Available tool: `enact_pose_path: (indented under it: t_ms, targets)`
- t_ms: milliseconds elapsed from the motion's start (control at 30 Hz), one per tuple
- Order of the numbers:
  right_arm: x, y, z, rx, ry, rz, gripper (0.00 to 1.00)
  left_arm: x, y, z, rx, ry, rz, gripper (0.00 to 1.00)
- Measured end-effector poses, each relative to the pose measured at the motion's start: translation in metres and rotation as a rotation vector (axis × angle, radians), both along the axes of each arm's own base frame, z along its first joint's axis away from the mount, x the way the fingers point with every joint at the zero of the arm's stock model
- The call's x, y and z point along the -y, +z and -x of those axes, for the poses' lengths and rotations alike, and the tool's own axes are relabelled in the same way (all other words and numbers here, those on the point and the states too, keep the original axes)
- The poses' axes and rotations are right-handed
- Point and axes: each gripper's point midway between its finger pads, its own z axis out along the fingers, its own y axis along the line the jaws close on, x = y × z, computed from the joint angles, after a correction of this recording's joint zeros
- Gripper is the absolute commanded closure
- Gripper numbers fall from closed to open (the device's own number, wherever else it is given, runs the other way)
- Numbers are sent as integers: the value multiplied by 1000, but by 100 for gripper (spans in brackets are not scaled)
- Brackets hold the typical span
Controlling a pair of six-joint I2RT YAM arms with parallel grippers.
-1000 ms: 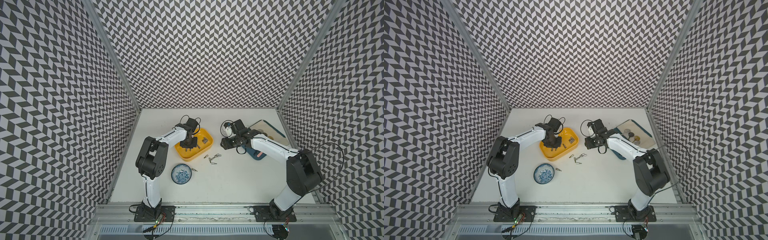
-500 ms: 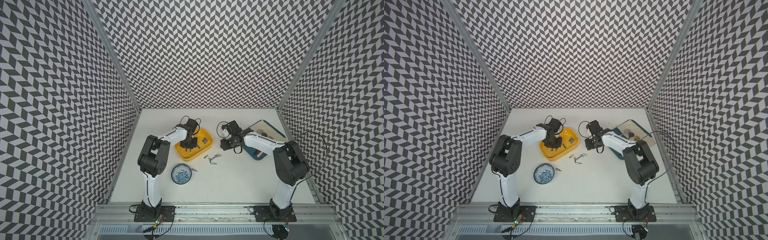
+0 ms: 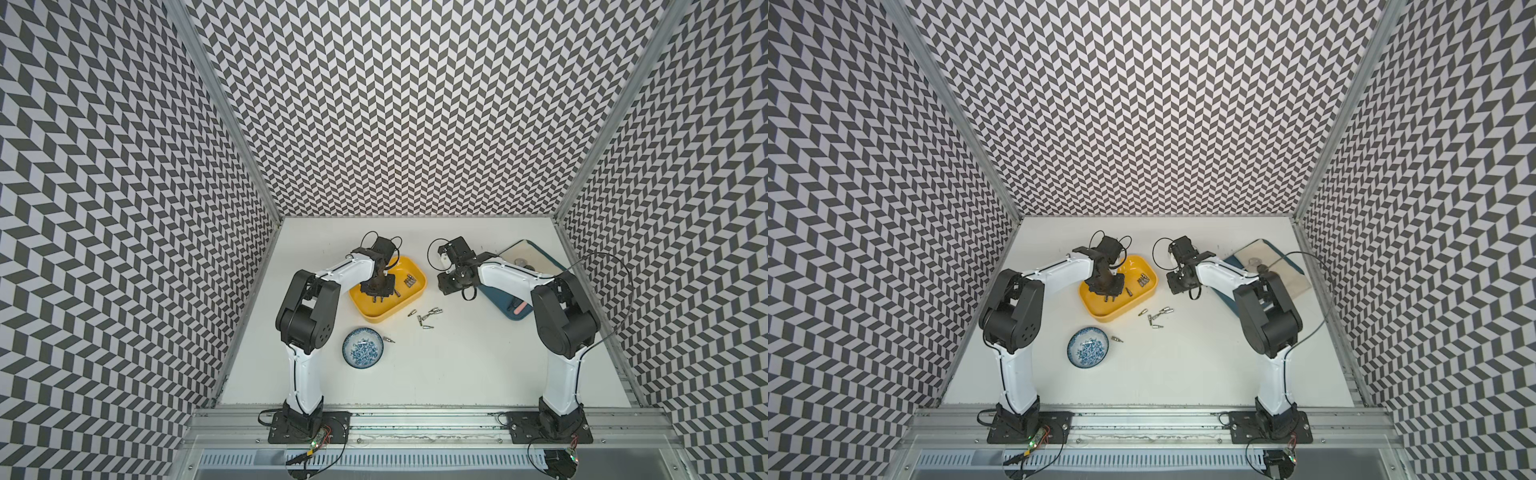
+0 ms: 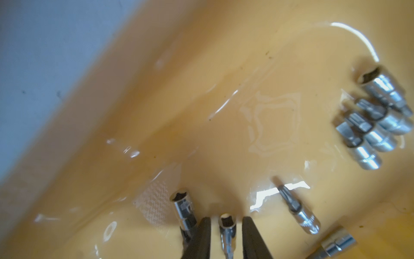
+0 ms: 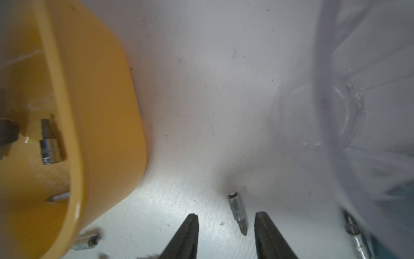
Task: Put the bit on the desktop into the storage box
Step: Place the screwdriver bit in the storage box, then pick up the screwdriver bit from the center of the board.
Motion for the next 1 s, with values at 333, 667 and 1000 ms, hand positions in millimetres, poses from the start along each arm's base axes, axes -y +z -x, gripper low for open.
enact_pose_path:
  t_ms: [333, 667, 1000]
  targets:
    - [3, -13, 1, -23, 5, 30, 58, 2, 71, -5, 142, 4, 68, 65]
    - [3, -18, -2, -25, 17, 45, 61, 11, 124, 26, 234, -38, 140, 65]
    - [5, -19, -3, -20, 18, 58, 74, 28, 107, 78, 170, -118, 146, 65]
